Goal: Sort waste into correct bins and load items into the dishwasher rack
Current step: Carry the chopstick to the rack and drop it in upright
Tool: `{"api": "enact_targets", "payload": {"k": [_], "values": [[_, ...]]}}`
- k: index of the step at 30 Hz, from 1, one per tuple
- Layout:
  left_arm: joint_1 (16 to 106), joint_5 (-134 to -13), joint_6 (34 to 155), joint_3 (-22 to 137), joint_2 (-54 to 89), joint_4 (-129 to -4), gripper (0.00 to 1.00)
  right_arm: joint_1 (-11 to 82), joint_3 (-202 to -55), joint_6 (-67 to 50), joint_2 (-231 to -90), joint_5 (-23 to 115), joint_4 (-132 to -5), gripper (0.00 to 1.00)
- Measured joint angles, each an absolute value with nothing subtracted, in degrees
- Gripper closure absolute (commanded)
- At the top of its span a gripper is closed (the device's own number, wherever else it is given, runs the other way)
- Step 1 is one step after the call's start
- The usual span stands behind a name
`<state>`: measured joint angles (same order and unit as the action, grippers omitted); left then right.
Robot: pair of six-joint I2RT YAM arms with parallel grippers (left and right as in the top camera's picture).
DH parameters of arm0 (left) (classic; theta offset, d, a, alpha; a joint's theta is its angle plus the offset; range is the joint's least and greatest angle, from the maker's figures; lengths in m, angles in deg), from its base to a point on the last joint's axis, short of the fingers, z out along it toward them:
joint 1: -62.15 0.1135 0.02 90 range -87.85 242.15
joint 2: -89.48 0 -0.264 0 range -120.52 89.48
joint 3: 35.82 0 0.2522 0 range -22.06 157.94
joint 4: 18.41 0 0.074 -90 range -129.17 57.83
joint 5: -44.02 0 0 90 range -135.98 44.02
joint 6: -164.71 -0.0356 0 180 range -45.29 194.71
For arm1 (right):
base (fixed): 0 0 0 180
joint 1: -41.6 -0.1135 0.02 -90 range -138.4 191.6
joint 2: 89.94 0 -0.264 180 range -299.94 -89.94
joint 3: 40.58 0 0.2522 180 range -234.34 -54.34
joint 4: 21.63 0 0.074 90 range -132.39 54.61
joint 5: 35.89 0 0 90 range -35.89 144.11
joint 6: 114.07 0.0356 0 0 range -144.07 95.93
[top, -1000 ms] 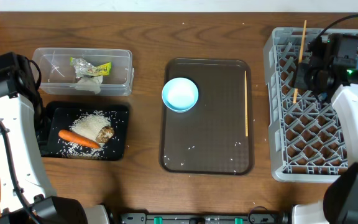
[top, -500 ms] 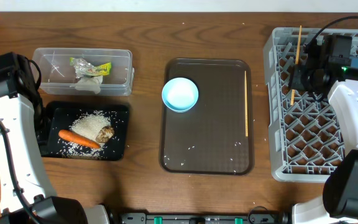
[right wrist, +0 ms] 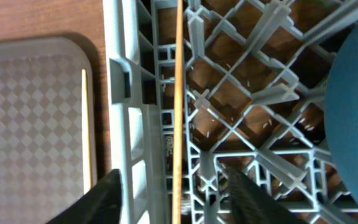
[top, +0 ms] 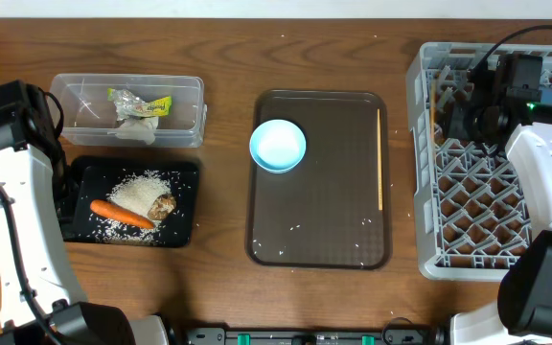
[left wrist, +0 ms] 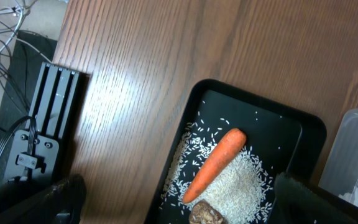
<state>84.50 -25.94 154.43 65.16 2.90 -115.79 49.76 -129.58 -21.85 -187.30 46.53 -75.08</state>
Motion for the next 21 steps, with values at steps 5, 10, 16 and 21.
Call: {"api": "enact_targets", "payload": {"k": [5,10,16,21], "values": [[84.50,-25.92,154.43,65.16,2.90,-115.79,0.02,49.76,-129.58,-21.19,-187.30,42.99,-76.47,0.32],[84.50,-25.92,154.43,65.16,2.90,-115.77,0.02,49.76,-129.75,-21.06,-186.67,36.81,-79.62,0.26],[84.50,-25.92,154.43,65.16,2.90,-115.79,0.02,48.69,-130.67,-20.95,-180.81,29.31,-81.26,0.25],[84.50,-25.94,154.43,65.16,2.90,-115.77,0.02,43.45,-131.66,-19.68,-177.55,26.80,-83.51,0.25]]}}
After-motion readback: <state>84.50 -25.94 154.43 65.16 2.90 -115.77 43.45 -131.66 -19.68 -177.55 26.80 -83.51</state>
